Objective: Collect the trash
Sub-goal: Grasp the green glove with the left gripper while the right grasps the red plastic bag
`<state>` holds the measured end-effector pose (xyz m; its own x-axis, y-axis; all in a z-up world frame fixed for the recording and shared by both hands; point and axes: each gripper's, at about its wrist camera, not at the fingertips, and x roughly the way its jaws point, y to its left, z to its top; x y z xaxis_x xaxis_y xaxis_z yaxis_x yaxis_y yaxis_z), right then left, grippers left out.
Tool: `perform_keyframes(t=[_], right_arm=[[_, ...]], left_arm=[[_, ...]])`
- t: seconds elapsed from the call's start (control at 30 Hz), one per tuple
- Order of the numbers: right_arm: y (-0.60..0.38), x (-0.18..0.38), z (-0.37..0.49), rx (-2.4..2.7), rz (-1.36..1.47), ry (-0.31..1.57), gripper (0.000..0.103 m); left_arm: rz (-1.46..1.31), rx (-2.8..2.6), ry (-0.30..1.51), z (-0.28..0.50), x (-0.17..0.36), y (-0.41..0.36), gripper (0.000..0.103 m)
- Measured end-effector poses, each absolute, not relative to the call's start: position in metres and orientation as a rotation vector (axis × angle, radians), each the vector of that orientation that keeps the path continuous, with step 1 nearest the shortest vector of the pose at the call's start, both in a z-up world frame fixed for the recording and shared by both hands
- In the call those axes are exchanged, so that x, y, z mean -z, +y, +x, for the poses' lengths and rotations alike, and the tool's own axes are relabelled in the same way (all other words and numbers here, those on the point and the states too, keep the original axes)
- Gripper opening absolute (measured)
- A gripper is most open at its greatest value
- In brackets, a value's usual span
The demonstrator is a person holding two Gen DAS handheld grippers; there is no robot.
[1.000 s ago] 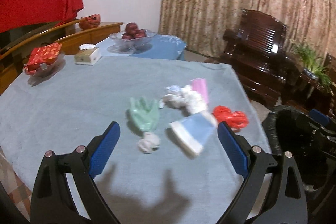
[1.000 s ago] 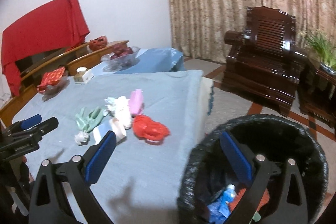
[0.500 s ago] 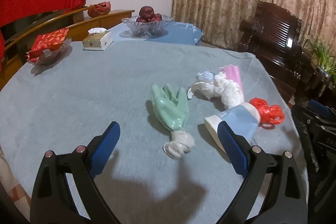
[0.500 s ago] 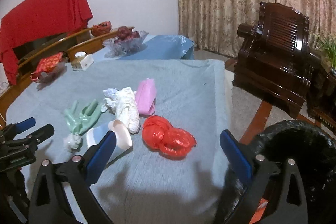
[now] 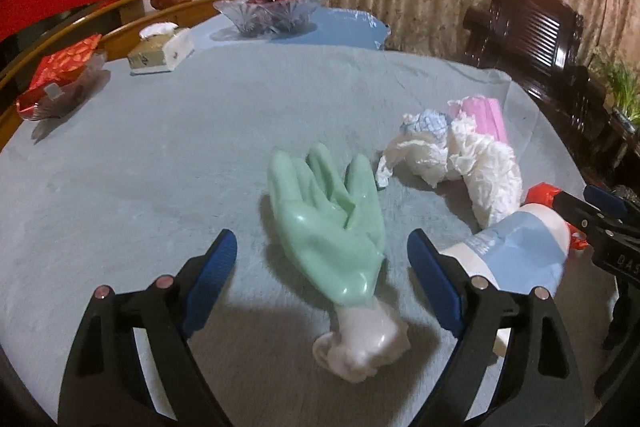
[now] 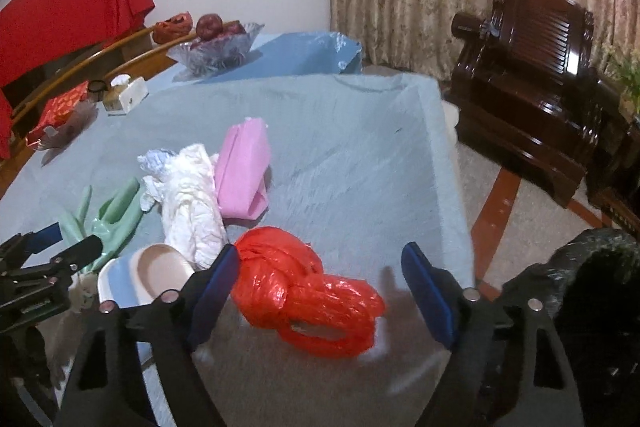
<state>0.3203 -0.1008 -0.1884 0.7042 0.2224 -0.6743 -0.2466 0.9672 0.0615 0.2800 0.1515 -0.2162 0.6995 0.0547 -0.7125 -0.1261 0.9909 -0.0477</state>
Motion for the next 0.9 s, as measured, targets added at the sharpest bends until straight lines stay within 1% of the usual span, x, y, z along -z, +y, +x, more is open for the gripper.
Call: perform_keyframes(t=[0.13,0.2,0.27,0.33,0.4,0.43,0.47,0.5,0.6,0.9], right_arm=[[-0.096,0.195,0.326,-0.292,-0.036,0.777,0.077],[-0.093,0.196,0.326,-0.310,-0.039,0.783,0.073],[-0.090,0.197,0.326,-0.331,-0.047,0.791,0.069],[-0.087,0.199,0.325,-0.365,-0.042,0.807,0.062],[-0.083,0.202,0.325,-0.401,-0.034,0.826,0.049],[-0.080,0.203,0.325,-0.432,-0.031,0.841,0.044],[-0.078,0.204,0.322,-0.447,-0.035,0.846,0.039],[-0.077,0.204,0.321,-0.445,-0.043,0.843,0.037],[-0.074,0.199,0.315,-0.440,-0.063,0.821,0.034],[-0.089,0.169,0.305,-0.418,-0.034,0.743,0.034]], left_arm=[[-0.122,-0.094,0.825,0.288,0.223,0.154,0.081],[-0.136,-0.081,0.852,0.292,0.227,0.156,0.073],[-0.142,-0.074,0.872,0.295,0.231,0.157,0.069],[-0.148,-0.057,0.872,0.296,0.231,0.158,0.062],[-0.149,-0.042,0.871,0.295,0.230,0.156,0.047],[-0.147,-0.037,0.869,0.295,0.230,0.155,0.044],[-0.147,-0.030,0.868,0.295,0.229,0.155,0.038],[-0.148,-0.024,0.867,0.295,0.229,0.154,0.032],[-0.153,-0.002,0.860,0.293,0.226,0.152,0.022],[-0.138,-0.014,0.796,0.277,0.203,0.141,0.018]])
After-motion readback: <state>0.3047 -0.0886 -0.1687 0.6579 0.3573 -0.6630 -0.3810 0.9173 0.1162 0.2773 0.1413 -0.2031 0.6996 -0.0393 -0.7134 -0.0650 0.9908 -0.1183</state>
